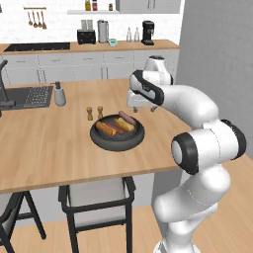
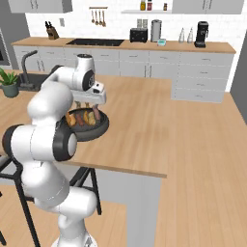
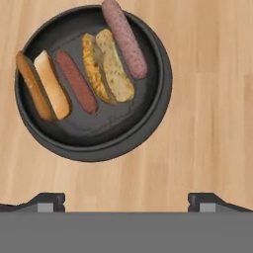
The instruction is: Place one bun and one sausage from the bowl on each plate.
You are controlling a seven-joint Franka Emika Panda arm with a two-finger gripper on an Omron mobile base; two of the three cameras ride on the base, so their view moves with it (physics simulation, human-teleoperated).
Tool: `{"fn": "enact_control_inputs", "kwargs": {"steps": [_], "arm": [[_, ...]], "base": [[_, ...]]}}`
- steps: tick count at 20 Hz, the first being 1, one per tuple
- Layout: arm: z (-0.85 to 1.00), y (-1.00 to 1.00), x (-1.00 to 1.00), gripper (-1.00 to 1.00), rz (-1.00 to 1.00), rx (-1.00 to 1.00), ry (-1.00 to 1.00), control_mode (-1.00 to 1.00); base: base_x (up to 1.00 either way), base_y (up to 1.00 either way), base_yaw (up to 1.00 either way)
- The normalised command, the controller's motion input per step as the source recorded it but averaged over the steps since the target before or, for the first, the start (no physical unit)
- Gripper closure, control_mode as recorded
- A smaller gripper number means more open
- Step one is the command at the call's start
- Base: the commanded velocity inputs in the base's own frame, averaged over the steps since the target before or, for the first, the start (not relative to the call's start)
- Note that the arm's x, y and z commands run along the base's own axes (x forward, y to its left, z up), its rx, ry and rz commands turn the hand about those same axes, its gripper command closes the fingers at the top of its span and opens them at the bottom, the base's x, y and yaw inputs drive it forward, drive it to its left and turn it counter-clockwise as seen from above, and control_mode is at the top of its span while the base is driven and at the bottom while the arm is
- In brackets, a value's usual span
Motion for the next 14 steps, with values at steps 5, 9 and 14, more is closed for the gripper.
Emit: {"fn": "enact_control_inputs", "kwargs": {"steps": [5, 9, 14], "arm": [[-0.41, 0.08, 0.49, -1.0, 0.0, 0.0, 0.04, -1.0], [-0.4, 0.0, 0.7, -1.0, 0.01, 0.0, 0.02, -1.0], [-0.42, 0.14, 0.66, -1.0, 0.01, 0.0, 0.05, -1.0]], "base": [[0.0, 0.0, 0.0], [0.0, 0.0, 0.0], [0.0, 0.0, 0.0]]}}
